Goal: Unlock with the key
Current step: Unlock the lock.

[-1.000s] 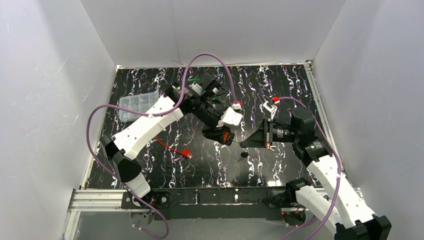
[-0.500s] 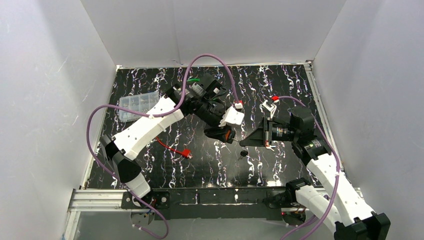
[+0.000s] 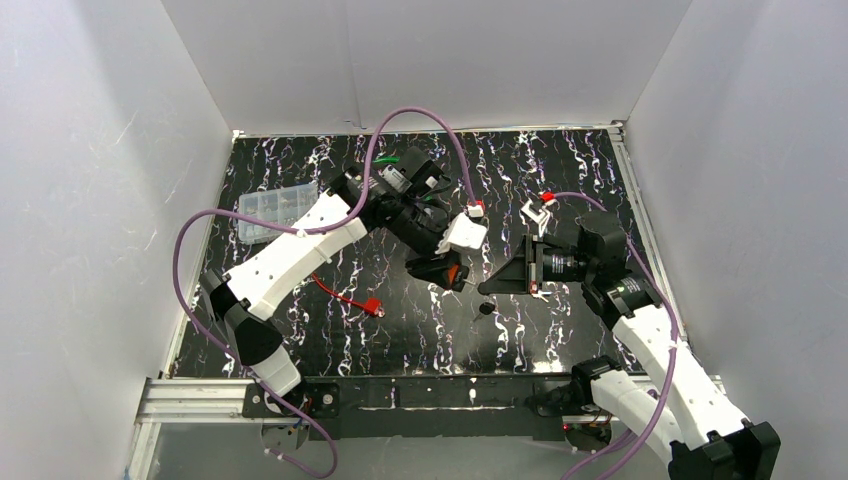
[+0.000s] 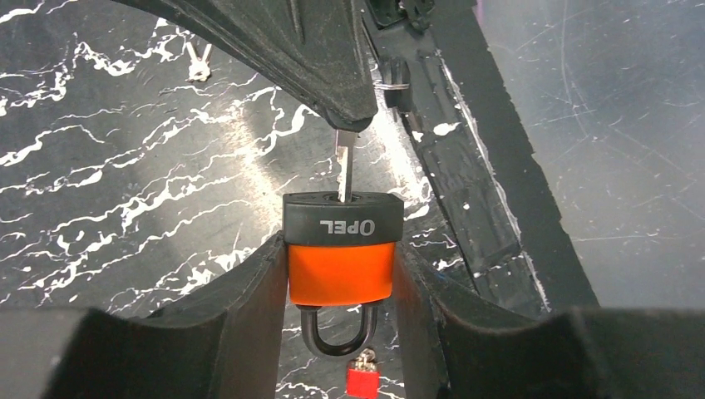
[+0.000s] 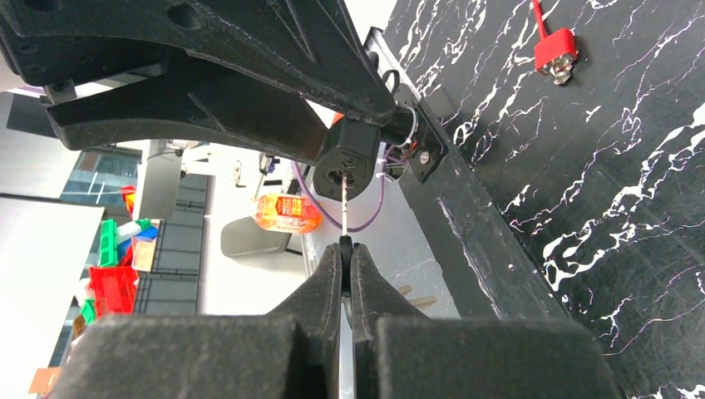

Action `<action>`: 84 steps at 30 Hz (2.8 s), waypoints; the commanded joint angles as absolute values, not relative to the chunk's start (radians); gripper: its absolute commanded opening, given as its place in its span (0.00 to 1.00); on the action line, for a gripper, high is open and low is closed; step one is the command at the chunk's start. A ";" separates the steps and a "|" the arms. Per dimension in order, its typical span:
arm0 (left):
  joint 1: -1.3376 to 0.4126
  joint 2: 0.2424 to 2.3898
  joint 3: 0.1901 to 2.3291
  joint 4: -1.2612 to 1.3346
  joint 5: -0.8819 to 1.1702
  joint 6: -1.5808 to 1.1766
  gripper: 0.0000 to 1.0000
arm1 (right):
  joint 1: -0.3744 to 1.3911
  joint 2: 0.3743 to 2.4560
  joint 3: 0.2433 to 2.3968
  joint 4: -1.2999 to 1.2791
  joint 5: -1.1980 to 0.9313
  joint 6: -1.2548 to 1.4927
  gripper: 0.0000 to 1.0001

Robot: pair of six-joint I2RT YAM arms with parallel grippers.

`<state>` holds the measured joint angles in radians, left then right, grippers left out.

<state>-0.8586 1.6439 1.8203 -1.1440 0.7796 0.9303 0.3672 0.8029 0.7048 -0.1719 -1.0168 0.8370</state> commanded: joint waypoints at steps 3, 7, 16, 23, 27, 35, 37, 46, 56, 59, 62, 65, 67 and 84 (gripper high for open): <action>-0.862 1.595 1.833 -1.204 0.943 0.903 0.00 | 0.355 0.797 0.732 -0.215 -0.959 0.761 0.01; -0.862 1.597 1.821 -1.202 0.965 0.886 0.00 | 0.354 0.790 0.792 -0.311 -0.931 0.683 0.01; -0.862 1.610 1.814 -1.213 0.985 0.876 0.00 | 0.355 0.737 0.807 -0.336 -0.967 0.665 0.01; -0.862 1.619 1.812 -1.209 0.968 0.885 0.00 | 0.356 0.707 0.791 -0.331 -0.994 0.680 0.01; -0.862 1.623 1.813 -1.205 0.957 0.887 0.00 | 0.357 0.693 0.783 -0.310 -1.021 0.702 0.01; -0.862 1.626 1.822 -1.171 0.931 0.879 0.00 | 0.370 0.708 0.734 -0.199 -1.075 0.778 0.01; -0.862 1.628 1.825 -1.162 0.927 0.875 0.00 | 0.373 0.718 0.727 -0.188 -1.078 0.782 0.01; -0.863 1.636 1.838 -1.154 0.927 0.869 0.00 | 0.376 0.743 0.724 -0.160 -1.073 0.790 0.01; -0.862 1.630 1.840 -1.130 0.911 0.861 0.00 | 0.376 0.754 0.708 -0.144 -1.068 0.811 0.01; -0.862 1.630 1.843 -1.127 0.907 0.863 0.00 | 0.376 0.767 0.704 -0.142 -1.060 0.823 0.01; -0.862 1.631 1.846 -1.122 0.898 0.864 0.00 | 0.375 0.789 0.697 -0.136 -1.051 0.843 0.01; -0.862 1.626 1.833 -1.102 0.878 0.866 0.00 | 0.376 0.815 0.700 -0.136 -1.049 0.854 0.01; -0.862 1.620 1.821 -1.084 0.863 0.867 0.00 | 0.376 0.827 0.707 -0.129 -1.046 0.862 0.01; -0.873 1.613 1.790 -0.994 0.763 0.895 0.00 | 0.377 0.889 0.708 -0.014 -1.082 0.994 0.01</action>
